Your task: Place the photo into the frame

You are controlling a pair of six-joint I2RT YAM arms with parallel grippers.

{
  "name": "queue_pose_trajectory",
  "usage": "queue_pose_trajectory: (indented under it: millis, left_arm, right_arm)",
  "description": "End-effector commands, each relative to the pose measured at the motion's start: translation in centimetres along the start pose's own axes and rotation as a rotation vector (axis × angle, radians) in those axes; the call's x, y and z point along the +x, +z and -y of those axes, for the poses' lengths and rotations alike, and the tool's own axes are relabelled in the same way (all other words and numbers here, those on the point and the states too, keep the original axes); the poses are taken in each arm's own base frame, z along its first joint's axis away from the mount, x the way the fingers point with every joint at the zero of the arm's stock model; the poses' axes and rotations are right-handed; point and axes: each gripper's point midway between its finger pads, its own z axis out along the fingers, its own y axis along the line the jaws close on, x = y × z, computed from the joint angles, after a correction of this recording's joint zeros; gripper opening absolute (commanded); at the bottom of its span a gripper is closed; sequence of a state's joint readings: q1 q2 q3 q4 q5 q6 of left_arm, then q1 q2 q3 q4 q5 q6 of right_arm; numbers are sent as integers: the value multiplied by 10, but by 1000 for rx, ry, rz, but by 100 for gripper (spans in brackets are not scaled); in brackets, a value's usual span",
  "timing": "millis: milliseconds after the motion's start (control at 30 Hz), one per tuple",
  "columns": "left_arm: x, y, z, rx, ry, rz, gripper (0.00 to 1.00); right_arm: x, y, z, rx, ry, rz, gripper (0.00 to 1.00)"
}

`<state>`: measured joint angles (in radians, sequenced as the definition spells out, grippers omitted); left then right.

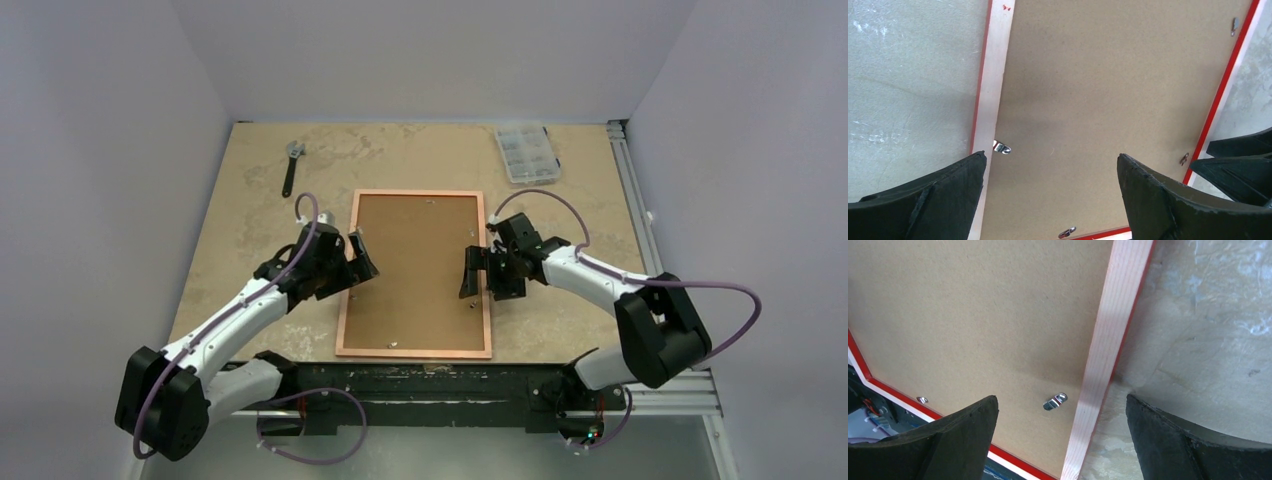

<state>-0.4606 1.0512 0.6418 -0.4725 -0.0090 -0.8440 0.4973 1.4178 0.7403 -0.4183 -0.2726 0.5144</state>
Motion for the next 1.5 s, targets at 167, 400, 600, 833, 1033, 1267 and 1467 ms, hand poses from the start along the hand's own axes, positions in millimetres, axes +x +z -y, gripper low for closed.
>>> queue_pose_trajectory:
  millis: [167,400,600,833,1033,1267,1467]
  left_arm:
    - [0,11,-13,-37,-26,-40,100]
    - [7,17,-19,-33,-35,-74,100]
    - [14,20,-16,8,-49,-91,99]
    - [21,28,-19,-1,-49,-128,99]
    - [22,32,-24,-34,-43,-136,98]
    - [21,30,-29,-60,-32,-132,98]
    - [24,32,-33,-78,-30,-142,97]
  right_arm:
    - [-16,5,3,53,-65,-14,98]
    - [-20,6,8,94,-59,-14,98]
    - [-18,-5,21,155,-56,34,97]
    - [2,2,18,115,-34,-26,91]
    - [12,12,15,139,-62,-66,88]
    - [24,9,32,243,-113,-76,72]
    - [32,16,27,284,-164,-88,64]
